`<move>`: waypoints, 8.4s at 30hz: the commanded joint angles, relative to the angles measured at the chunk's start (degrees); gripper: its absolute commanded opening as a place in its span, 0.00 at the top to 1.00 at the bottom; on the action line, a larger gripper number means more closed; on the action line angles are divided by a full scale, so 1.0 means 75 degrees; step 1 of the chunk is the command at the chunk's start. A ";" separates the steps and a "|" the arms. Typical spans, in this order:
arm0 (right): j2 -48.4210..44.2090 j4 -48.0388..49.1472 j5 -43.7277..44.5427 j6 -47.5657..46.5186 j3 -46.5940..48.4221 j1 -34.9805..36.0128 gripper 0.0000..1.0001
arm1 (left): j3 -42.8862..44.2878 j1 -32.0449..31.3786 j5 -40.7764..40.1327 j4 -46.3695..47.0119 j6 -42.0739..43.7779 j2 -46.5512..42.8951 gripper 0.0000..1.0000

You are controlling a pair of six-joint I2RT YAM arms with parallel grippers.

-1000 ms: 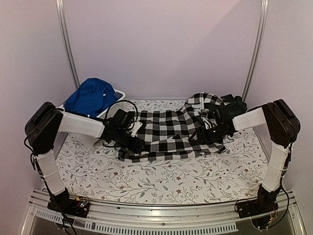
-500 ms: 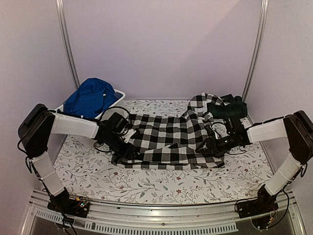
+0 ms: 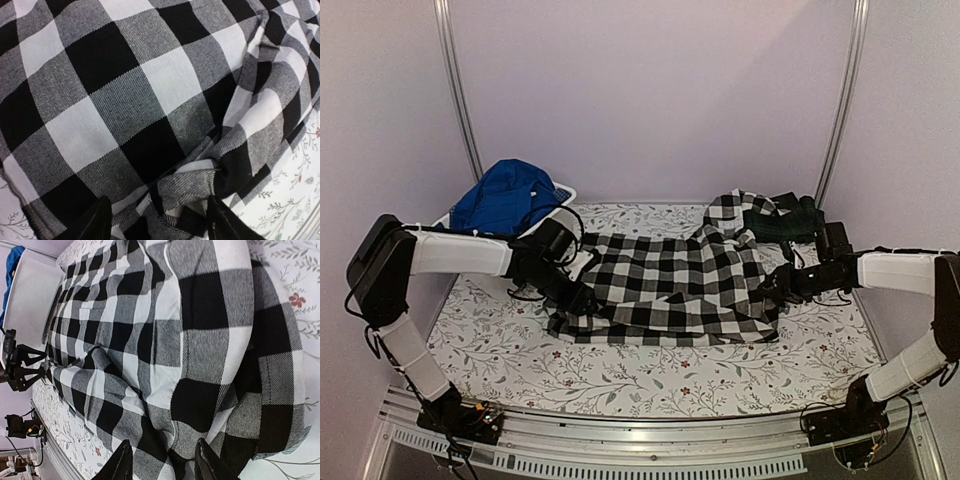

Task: Fold and stack the mixed laundry pile
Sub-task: Smooth out the 1/3-folded shirt at the center of the board, then move the 1/3-folded shirt to the center of the board.

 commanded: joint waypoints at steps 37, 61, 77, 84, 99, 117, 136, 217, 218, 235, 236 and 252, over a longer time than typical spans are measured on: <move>0.4294 0.0324 0.0527 -0.0890 0.3056 -0.0846 0.62 | 0.1523 0.0655 -0.1365 0.0026 0.0400 0.1025 0.38; 0.0973 0.0367 0.2999 0.0623 0.0224 -0.1150 1.00 | 0.1205 0.0902 -0.1584 -0.1085 -0.0132 0.1892 0.53; 0.1972 -0.0192 0.2475 -0.0464 0.1789 -0.1244 0.44 | 0.0844 0.0777 -0.1431 -0.0679 -0.0216 0.0510 0.34; -0.0164 -0.0652 0.0369 -0.0736 0.1027 -0.1023 0.36 | 0.0213 0.0650 -0.0561 -0.0419 0.0914 -0.1280 0.29; -0.1267 -0.2163 0.0269 0.0423 -0.0333 0.0687 0.28 | -0.0186 -0.0897 -0.0691 -0.1787 0.1780 -0.0473 0.32; -0.1065 -0.1497 0.0496 0.0923 -0.0919 0.0835 0.27 | 0.0647 -0.0844 -0.0978 -0.1977 0.1854 -0.0620 0.80; -0.0254 -0.0942 0.0106 0.0679 -0.1057 0.1041 0.41 | 0.4071 0.0317 -0.2446 -0.1882 0.2009 0.1335 1.00; 0.2424 -0.1545 0.0553 -0.0573 0.3193 0.1986 0.38 | 0.0564 -0.0856 -0.1818 -0.0657 0.2117 -0.1086 0.68; 0.2556 -0.1491 0.0550 -0.0577 0.3110 0.1987 0.39 | 0.0484 -0.0840 -0.1743 -0.0604 0.2109 -0.0919 0.69; 0.2363 -0.1336 0.1066 0.0269 0.0405 0.1989 0.47 | -0.0335 -0.1732 -0.1530 -0.1530 0.1755 0.0143 0.77; 0.2221 -0.1354 0.1046 0.0379 0.0232 0.1998 0.47 | -0.0377 -0.1818 -0.1516 -0.1631 0.1693 0.0073 0.77; -0.0481 -0.2254 0.0465 0.1294 -0.0454 0.2335 0.35 | 0.0126 -0.2421 -0.0863 -0.2186 0.1467 -0.1539 0.67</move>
